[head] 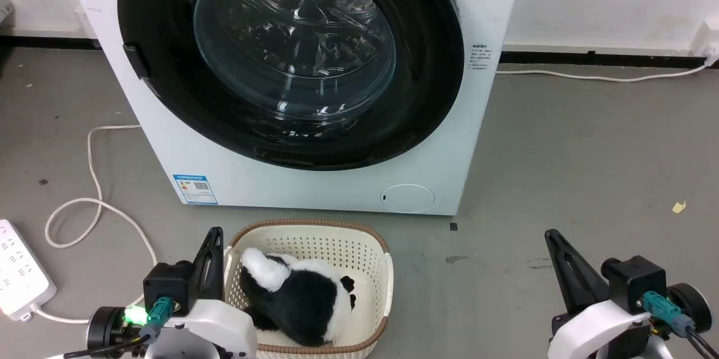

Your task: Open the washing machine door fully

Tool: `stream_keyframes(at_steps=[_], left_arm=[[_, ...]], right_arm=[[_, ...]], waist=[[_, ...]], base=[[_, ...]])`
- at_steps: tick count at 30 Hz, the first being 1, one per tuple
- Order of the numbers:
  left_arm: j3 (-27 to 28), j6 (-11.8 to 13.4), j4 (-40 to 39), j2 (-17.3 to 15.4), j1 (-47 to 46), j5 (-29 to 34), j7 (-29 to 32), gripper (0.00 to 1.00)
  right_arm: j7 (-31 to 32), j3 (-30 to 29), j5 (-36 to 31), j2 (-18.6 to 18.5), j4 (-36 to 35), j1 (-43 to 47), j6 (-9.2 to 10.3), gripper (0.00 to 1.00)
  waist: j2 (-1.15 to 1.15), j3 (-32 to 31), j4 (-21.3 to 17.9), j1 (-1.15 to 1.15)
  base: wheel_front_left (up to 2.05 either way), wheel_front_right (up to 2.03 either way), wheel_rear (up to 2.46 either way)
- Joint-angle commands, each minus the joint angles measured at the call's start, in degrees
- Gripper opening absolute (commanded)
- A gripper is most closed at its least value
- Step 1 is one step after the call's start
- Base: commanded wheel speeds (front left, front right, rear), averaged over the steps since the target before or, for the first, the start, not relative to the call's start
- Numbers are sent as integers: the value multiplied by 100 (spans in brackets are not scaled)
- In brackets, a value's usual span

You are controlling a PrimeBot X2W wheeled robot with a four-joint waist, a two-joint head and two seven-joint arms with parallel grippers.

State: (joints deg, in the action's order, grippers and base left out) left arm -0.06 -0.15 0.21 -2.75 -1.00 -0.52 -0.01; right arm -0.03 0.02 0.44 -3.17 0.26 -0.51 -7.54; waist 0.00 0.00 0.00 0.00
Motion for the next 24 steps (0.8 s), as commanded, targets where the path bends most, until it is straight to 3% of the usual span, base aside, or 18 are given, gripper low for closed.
stream_keyframes(at_steps=[1, 24], left_arm=[[6, 15, -21, -12, 100, 52, 1, 0], [6, 15, -21, -12, 100, 52, 1, 0]], right_arm=[[3, -2, -44, 29, -26, 51, 5, 0], [3, -2, -44, 29, -26, 51, 5, 0]], waist=[[0, 0, 0, 0], [0, 0, 0, 0]], base=[[0, 0, 0], [0, 0, 0]])
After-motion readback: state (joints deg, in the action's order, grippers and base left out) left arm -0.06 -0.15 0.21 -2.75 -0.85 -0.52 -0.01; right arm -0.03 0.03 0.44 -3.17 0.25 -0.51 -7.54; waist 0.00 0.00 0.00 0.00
